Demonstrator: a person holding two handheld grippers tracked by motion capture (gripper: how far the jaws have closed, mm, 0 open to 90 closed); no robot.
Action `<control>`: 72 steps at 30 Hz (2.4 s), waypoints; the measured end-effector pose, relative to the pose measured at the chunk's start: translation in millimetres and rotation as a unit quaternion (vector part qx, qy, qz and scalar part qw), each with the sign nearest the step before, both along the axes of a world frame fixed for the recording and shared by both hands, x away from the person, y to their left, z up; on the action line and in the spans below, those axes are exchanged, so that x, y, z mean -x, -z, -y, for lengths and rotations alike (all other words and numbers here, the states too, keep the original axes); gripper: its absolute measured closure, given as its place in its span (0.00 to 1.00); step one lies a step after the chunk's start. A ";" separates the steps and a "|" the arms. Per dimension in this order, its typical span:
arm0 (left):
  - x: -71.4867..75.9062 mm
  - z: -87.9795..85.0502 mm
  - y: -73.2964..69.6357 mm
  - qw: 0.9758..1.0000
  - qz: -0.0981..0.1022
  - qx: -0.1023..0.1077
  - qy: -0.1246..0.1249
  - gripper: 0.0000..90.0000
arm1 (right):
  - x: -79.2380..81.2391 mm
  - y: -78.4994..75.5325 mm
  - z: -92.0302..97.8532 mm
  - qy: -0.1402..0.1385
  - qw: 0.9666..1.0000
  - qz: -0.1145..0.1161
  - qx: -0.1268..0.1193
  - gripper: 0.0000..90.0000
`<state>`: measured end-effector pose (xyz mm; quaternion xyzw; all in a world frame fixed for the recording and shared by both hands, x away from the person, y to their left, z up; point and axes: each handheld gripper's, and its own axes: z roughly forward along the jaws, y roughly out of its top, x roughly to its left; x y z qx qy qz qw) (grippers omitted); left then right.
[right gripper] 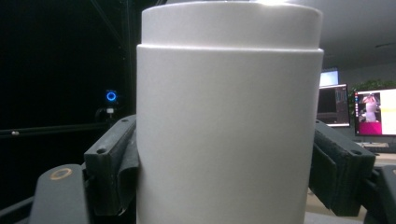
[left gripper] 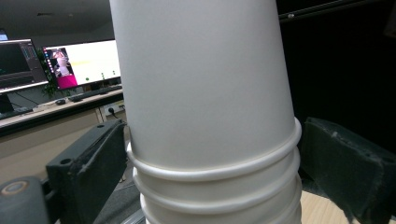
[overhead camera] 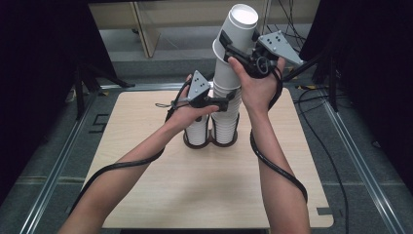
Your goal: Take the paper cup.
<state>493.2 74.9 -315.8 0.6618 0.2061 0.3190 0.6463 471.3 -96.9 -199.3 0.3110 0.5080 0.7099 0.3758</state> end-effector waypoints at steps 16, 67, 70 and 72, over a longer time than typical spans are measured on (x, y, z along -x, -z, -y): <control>3.3 -0.9 -1.4 1.000 -0.009 -0.006 -0.002 0.07 | 13.3 -13.2 8.1 -0.004 0.999 0.015 -0.035 0.23; 82.7 -51.2 16.5 1.000 0.003 0.003 0.024 0.00 | 87.5 28.0 32.2 -0.006 1.000 0.025 -0.012 0.24; 88.3 -55.2 21.6 1.000 0.000 0.001 0.026 0.00 | 92.5 32.2 33.3 -0.006 1.000 0.021 -0.014 0.24; 93.6 -58.1 26.6 1.000 0.002 -0.004 0.029 0.00 | 94.7 35.2 34.0 -0.003 1.000 0.021 -0.010 0.24</control>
